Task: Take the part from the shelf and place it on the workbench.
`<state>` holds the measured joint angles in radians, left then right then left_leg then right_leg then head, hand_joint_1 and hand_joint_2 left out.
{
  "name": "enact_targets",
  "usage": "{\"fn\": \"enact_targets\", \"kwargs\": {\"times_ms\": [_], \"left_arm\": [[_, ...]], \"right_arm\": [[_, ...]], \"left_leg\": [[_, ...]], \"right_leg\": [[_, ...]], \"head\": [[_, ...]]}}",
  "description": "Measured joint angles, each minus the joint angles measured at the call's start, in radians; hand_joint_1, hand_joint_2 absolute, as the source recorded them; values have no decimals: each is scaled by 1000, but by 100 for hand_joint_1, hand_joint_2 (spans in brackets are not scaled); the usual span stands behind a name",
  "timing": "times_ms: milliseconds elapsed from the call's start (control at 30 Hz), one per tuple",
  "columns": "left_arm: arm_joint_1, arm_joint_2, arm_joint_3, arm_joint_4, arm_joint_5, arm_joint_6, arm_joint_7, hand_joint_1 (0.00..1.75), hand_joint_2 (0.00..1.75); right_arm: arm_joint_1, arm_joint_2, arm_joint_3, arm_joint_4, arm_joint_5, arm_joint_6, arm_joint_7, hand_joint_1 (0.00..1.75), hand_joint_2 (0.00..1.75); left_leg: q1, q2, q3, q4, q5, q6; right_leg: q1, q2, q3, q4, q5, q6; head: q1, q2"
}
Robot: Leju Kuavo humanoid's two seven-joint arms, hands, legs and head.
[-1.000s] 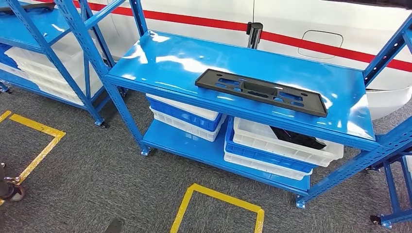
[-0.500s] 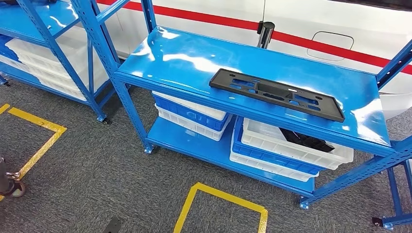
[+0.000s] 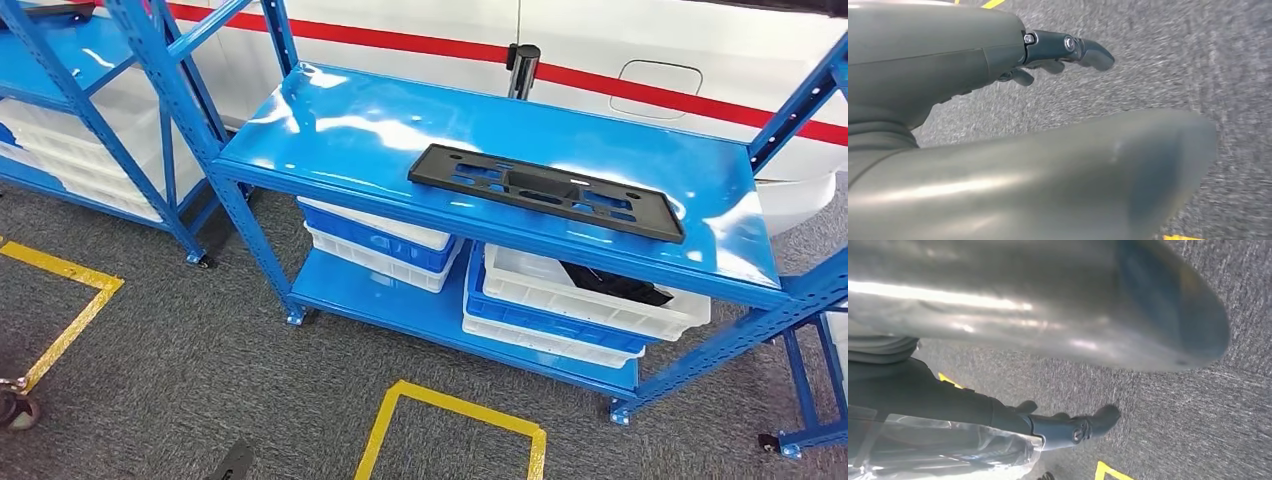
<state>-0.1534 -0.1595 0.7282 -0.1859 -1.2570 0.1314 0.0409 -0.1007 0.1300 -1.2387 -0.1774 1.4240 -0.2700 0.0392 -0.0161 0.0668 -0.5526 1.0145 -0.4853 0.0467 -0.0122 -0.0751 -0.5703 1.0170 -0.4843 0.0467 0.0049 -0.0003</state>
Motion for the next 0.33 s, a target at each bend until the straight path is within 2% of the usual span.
{"fn": "enact_targets", "kwargs": {"times_ms": [33,100,167,233,267,333], "left_arm": [[-1,0,0,0,0,0,0,0,0],[-3,0,0,0,0,-1,0,0,0],[-4,1,0,0,-1,-2,0,0,0],[-3,1,-1,0,-2,-2,0,0,0],[-2,1,-1,0,-2,-3,0,0,0],[-1,1,-1,0,-3,-3,0,0,0]], "right_arm": [[-1,0,0,0,-1,0,0,0,0],[-2,1,0,0,-4,0,0,0,0],[-2,2,-1,0,-8,0,0,0,0],[-2,2,-2,0,-9,0,0,0,0],[-2,2,-2,0,-8,1,0,0,0],[-1,2,-2,0,-8,1,0,0,0]], "left_leg": [[-1,9,4,-1,-4,-6],[4,22,9,1,-12,-17],[12,-5,-5,48,-48,-31],[20,-49,-60,168,-113,-44],[23,-58,-93,231,-137,-49],[25,-63,-131,290,-145,-52]], "right_leg": [[4,3,-2,-2,3,-11],[0,28,3,-5,6,-29],[-9,51,12,-8,11,-43],[-10,75,15,-8,13,-51],[-9,88,15,-8,13,-53],[-7,109,15,-8,12,-53]], "head": [[-1,0],[-1,0],[-5,0],[-10,0],[-11,0],[-11,0]]}}
